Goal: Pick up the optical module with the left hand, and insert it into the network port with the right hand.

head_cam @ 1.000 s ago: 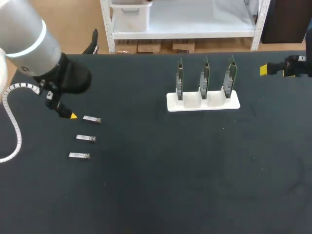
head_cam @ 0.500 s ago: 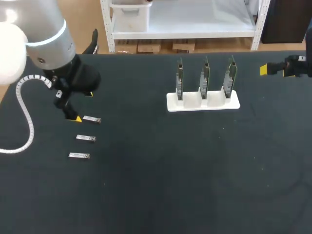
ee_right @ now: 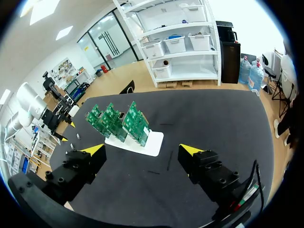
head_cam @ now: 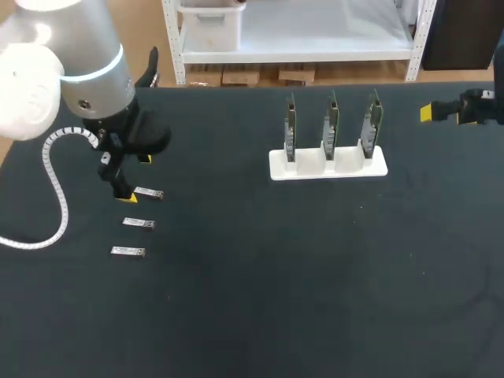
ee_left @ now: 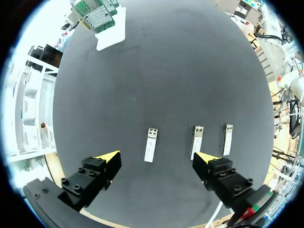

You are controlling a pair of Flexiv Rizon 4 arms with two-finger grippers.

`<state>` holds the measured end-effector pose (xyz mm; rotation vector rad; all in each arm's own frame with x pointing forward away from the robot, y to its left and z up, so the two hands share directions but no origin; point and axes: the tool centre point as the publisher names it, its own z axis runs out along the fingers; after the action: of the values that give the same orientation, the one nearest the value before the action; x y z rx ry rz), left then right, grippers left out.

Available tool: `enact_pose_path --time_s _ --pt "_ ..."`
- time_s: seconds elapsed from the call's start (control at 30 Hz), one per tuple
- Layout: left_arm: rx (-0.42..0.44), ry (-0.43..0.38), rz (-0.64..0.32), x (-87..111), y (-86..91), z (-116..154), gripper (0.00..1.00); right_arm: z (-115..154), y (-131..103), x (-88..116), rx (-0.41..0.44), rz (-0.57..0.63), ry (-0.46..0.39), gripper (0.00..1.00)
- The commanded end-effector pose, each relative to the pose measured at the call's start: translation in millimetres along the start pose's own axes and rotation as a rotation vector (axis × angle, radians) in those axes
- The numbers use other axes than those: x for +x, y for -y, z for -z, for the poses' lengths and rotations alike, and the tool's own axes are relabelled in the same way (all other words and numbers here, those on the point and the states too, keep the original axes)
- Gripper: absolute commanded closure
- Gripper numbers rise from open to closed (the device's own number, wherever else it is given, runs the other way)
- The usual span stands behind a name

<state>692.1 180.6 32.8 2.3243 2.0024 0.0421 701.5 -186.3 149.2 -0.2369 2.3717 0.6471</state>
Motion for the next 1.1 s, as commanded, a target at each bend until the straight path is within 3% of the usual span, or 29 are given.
enact_pose_path --time_s 0.03,0.2,0.57,0.67,0.77,1.1 --pt "0.011 -0.006 0.024 4.9 -3.2 -7.8 0.0 0.7 -1.8 0.4 0.009 -0.001 0.0 0.0" --pt "0.016 -0.006 0.087 12.6 -9.3 -12.1 0.0 0.7 -1.8 0.4 0.009 -0.001 0.0 0.0" --pt "0.05 0.004 0.091 11.6 -18.7 -23.0 0.0 0.7 -1.8 0.4 0.009 -0.001 0.0 0.0" --pt "0.067 0.001 0.085 10.9 -18.0 -29.2 0.0 0.7 -1.8 0.4 0.009 -0.001 0.0 0.0" --pt "0.105 0.042 0.144 12.1 -18.0 -34.9 0.0 0.7 -1.8 0.4 0.009 -0.001 0.0 0.0" --pt "0.109 0.035 0.154 9.9 -14.8 -41.2 0.0 0.7 -1.8 0.4 0.009 -0.001 0.0 0.0"
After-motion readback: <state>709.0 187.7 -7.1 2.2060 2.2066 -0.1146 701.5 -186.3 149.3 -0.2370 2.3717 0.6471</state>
